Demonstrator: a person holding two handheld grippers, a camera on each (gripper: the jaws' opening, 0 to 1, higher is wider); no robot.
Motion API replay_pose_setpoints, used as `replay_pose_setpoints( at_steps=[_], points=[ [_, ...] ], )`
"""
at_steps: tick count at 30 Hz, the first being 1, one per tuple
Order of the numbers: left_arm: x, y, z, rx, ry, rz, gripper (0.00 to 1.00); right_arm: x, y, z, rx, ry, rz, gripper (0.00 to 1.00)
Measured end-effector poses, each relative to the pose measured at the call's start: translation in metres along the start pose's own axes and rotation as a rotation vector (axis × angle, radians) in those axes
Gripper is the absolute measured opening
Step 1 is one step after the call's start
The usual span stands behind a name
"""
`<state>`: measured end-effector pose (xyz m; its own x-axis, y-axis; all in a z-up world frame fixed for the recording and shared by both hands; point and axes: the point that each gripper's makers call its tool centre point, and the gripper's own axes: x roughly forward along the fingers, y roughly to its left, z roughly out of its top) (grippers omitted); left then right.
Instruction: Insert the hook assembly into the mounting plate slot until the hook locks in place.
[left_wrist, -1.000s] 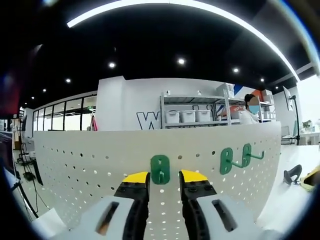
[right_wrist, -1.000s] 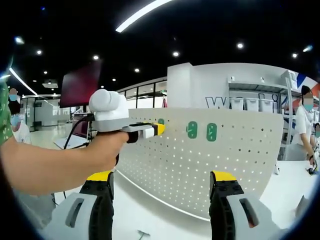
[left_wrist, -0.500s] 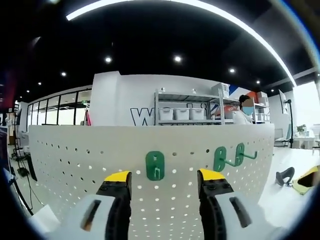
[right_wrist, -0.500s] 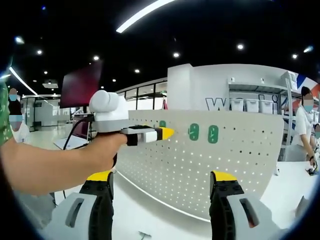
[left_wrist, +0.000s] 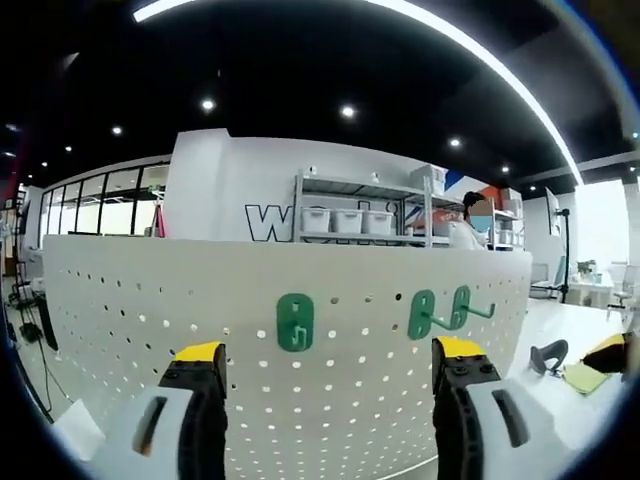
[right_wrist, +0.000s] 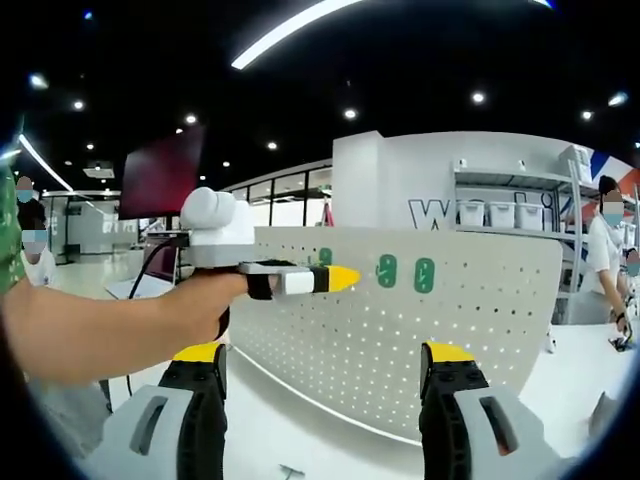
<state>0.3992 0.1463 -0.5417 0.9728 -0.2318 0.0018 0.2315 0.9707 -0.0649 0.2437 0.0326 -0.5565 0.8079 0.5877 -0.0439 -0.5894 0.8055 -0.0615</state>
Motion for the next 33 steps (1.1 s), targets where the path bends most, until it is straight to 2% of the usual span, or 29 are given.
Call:
replay_pose_setpoints(
  at_steps=[3, 6, 22, 33],
  points=[
    [-0.003, -0.003, 0.002, -0.011, -0.006, -0.028, 0.91, -0.002, 0.001, 0.002, 0.000, -0.003, -0.001, 0.80],
    [-0.008, -0.005, -0.001, 0.021, 0.007, -0.044, 0.91, -0.004, 0.003, 0.002, -0.002, -0.002, -0.003, 0.80],
    [-0.056, -0.004, -0.034, 0.045, 0.067, -0.094, 0.90, -0.015, 0.022, -0.001, -0.006, 0.016, -0.007, 0.80],
    [-0.093, -0.009, -0.045, 0.010, 0.083, -0.144, 0.89, -0.025, 0.038, 0.002, -0.010, 0.019, -0.022, 0.80]
  ],
)
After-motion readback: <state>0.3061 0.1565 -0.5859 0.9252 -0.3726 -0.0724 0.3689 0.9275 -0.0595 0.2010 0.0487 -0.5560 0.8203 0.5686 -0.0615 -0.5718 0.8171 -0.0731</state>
